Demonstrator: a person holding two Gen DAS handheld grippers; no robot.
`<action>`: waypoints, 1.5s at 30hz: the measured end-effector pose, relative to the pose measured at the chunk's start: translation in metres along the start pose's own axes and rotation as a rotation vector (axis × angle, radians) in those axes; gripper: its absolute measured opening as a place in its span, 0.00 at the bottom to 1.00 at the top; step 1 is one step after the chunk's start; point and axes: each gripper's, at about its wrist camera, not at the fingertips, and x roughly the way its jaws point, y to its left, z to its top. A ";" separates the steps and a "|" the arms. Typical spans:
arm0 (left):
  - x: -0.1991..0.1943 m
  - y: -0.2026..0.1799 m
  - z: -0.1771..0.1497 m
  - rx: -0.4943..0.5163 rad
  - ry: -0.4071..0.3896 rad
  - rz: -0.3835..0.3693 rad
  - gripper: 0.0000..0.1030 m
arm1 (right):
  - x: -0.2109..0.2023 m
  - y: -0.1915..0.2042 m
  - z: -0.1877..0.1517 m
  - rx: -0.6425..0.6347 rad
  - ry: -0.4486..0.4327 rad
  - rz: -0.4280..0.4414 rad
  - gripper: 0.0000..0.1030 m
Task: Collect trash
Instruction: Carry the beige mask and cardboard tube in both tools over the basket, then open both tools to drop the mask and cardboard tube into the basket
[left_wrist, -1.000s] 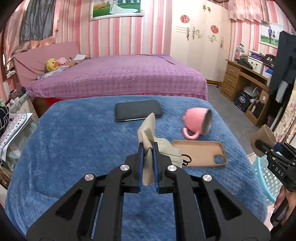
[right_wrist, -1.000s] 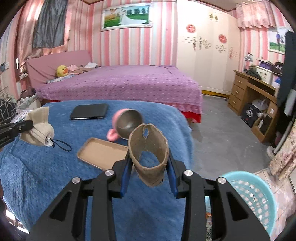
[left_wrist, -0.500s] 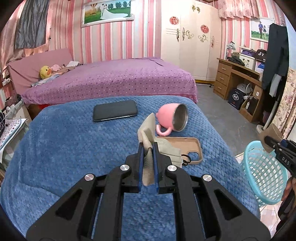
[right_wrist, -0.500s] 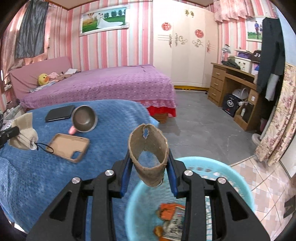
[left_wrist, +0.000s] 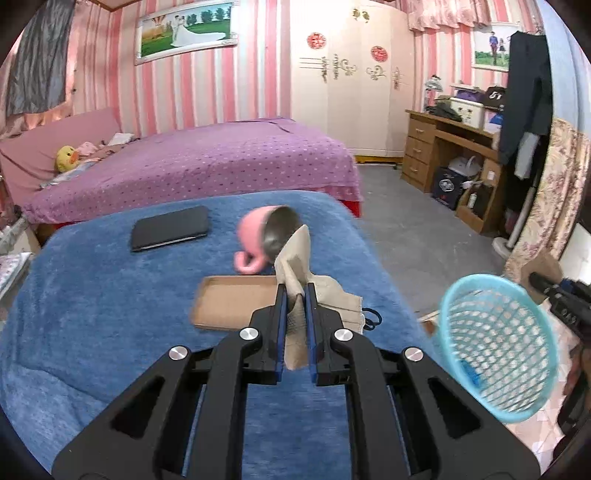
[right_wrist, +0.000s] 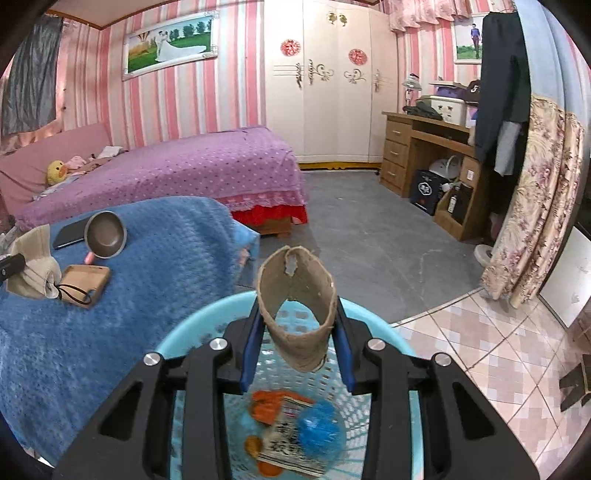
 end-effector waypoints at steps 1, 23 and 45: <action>0.000 -0.011 0.000 -0.004 0.002 -0.029 0.08 | 0.000 -0.005 -0.001 0.003 0.000 -0.003 0.34; 0.031 -0.151 -0.031 0.122 0.054 -0.222 0.77 | -0.005 -0.081 -0.020 0.109 0.004 -0.039 0.34; -0.001 -0.042 -0.020 0.010 -0.035 0.002 0.95 | -0.003 -0.032 -0.019 0.074 -0.012 -0.061 0.92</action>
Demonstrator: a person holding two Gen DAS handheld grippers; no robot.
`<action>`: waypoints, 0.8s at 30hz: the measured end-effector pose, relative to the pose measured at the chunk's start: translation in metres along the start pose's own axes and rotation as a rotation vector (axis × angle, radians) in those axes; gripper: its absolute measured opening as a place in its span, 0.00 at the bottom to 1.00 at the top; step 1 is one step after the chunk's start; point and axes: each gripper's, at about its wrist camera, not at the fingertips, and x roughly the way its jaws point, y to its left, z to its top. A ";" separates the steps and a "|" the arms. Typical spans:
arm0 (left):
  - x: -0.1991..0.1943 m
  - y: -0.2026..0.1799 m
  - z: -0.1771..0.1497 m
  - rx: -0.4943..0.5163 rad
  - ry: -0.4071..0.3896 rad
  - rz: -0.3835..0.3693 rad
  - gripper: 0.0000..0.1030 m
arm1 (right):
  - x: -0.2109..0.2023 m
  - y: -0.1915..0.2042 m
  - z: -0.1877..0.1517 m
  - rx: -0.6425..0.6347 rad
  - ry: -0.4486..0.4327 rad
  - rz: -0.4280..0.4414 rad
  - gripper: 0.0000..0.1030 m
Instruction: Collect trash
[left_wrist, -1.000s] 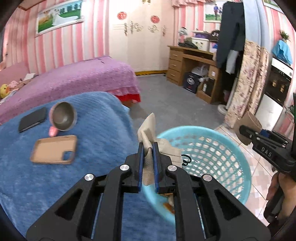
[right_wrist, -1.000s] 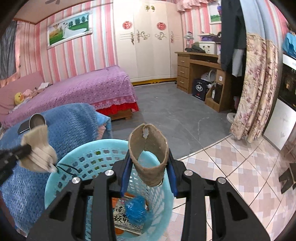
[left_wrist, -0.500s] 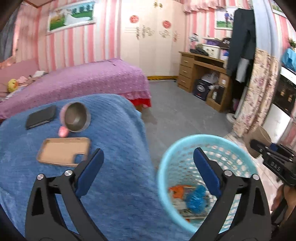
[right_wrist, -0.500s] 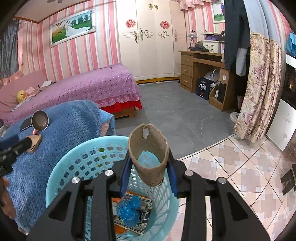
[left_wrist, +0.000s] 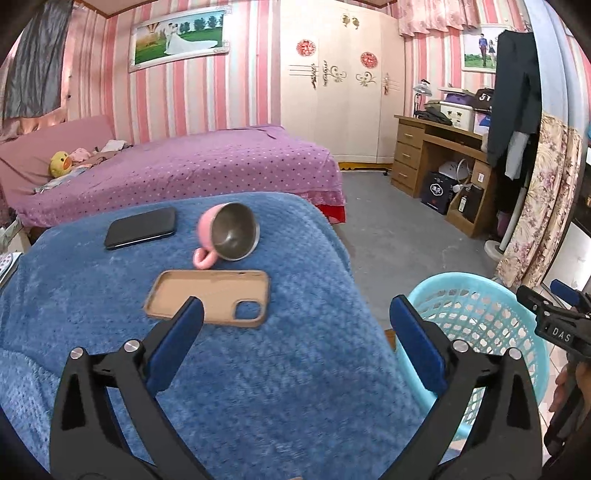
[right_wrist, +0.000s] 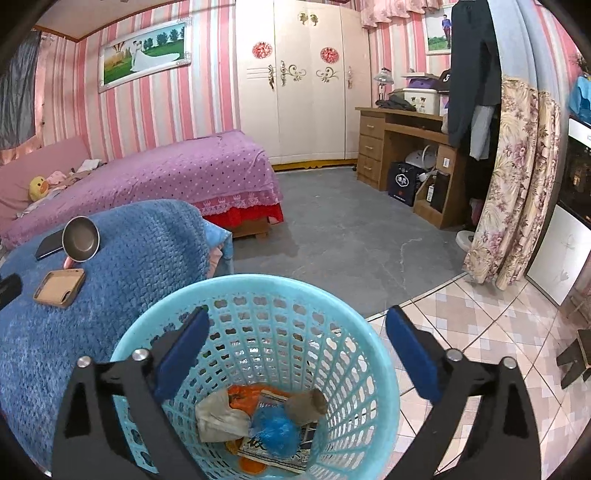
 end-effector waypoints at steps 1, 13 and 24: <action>-0.002 0.005 -0.001 -0.005 0.000 0.001 0.95 | -0.001 0.002 0.000 -0.002 0.003 -0.003 0.92; -0.056 0.070 -0.025 -0.019 -0.051 0.058 0.95 | -0.071 0.061 -0.007 -0.033 -0.085 0.022 0.96; -0.089 0.096 -0.061 -0.033 -0.080 0.059 0.95 | -0.129 0.150 -0.043 -0.181 -0.174 0.095 0.96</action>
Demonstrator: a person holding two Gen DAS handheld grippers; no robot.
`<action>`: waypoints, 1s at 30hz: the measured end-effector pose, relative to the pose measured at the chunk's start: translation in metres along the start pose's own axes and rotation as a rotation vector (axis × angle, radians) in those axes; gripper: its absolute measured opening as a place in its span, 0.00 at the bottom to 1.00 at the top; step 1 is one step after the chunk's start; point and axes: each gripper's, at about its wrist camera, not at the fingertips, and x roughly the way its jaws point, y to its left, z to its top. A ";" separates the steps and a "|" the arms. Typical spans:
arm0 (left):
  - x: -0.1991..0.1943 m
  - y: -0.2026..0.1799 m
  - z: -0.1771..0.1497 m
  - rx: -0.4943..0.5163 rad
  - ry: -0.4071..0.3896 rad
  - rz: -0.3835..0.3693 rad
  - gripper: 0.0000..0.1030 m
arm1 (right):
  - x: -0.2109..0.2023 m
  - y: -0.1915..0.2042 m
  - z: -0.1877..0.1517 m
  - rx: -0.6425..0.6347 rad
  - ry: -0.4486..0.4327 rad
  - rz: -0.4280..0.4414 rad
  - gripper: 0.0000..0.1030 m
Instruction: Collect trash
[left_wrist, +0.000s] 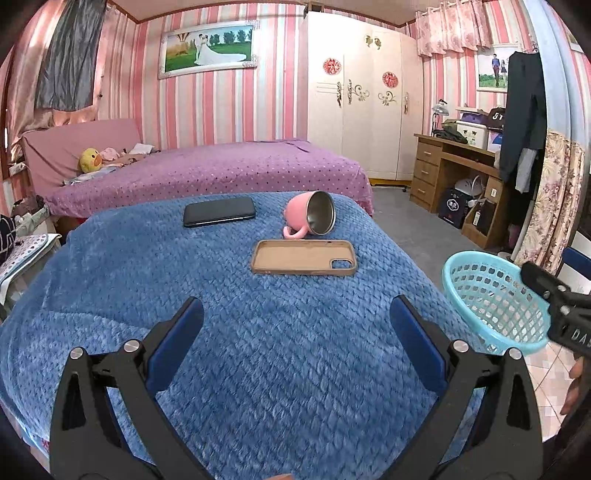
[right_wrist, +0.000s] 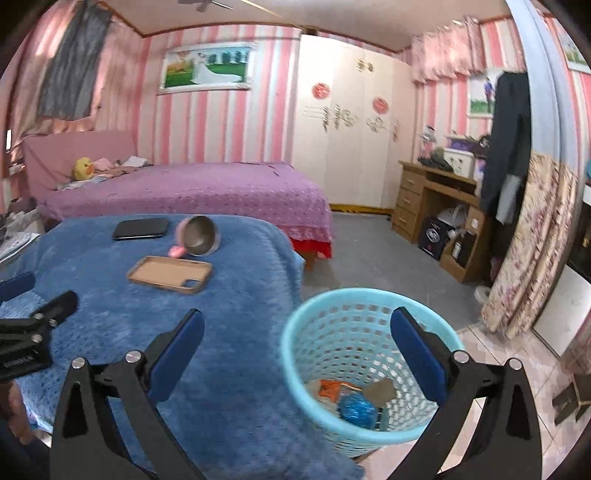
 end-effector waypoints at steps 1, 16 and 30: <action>-0.003 0.001 -0.002 0.006 -0.009 0.005 0.95 | -0.002 0.005 0.000 -0.007 -0.012 0.008 0.96; -0.001 0.021 -0.007 -0.013 -0.043 0.045 0.95 | 0.005 0.018 -0.004 -0.009 -0.013 0.029 0.96; -0.003 0.026 -0.006 -0.016 -0.063 0.065 0.95 | 0.004 0.019 -0.005 -0.016 -0.023 0.015 0.96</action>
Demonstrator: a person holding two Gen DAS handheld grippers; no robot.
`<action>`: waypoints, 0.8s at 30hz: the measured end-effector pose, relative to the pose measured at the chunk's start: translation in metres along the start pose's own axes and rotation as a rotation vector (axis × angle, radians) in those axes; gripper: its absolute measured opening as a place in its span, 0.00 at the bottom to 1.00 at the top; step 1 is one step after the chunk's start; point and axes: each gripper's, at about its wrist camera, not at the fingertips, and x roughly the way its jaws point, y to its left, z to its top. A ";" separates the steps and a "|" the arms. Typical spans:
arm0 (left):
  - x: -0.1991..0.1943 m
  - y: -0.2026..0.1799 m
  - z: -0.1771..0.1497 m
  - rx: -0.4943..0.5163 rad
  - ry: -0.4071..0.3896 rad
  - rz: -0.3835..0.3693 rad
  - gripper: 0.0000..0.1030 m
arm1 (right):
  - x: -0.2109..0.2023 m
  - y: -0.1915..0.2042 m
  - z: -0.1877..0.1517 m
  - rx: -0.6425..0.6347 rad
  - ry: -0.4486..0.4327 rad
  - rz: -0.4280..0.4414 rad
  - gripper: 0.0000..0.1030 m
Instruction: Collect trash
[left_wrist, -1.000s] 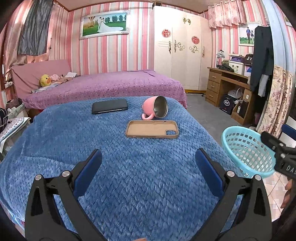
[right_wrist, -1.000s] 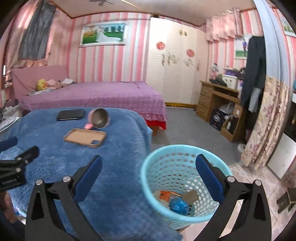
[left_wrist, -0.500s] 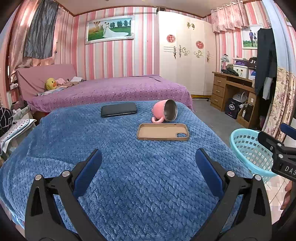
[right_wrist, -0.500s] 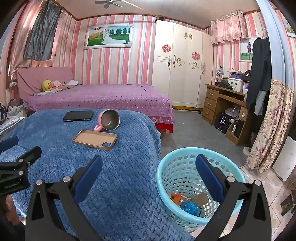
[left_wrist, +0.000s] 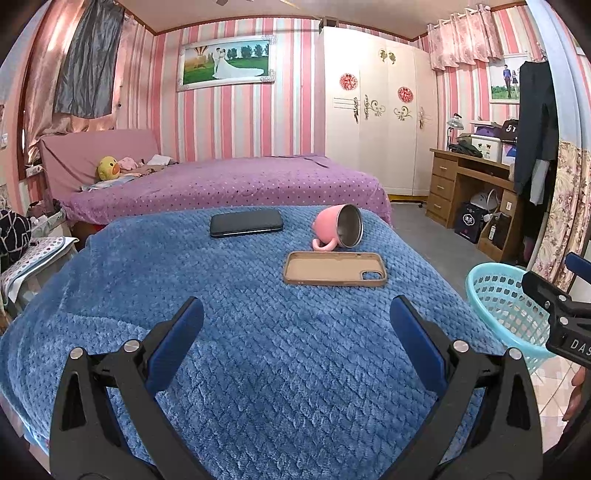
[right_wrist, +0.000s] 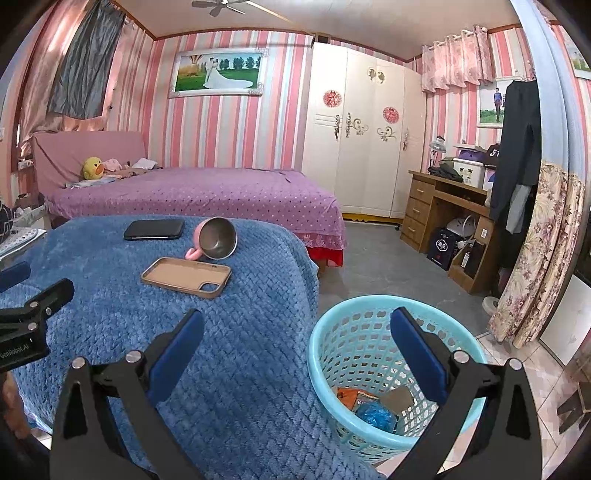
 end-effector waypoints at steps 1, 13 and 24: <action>0.000 0.000 0.000 0.001 -0.001 0.001 0.95 | 0.000 0.000 0.000 0.000 0.000 -0.001 0.96; -0.001 0.000 -0.002 0.003 -0.003 0.007 0.95 | -0.001 0.001 0.001 -0.003 0.000 -0.007 0.96; -0.001 0.000 -0.001 0.003 -0.001 0.004 0.95 | -0.002 -0.002 0.002 0.000 0.002 -0.010 0.96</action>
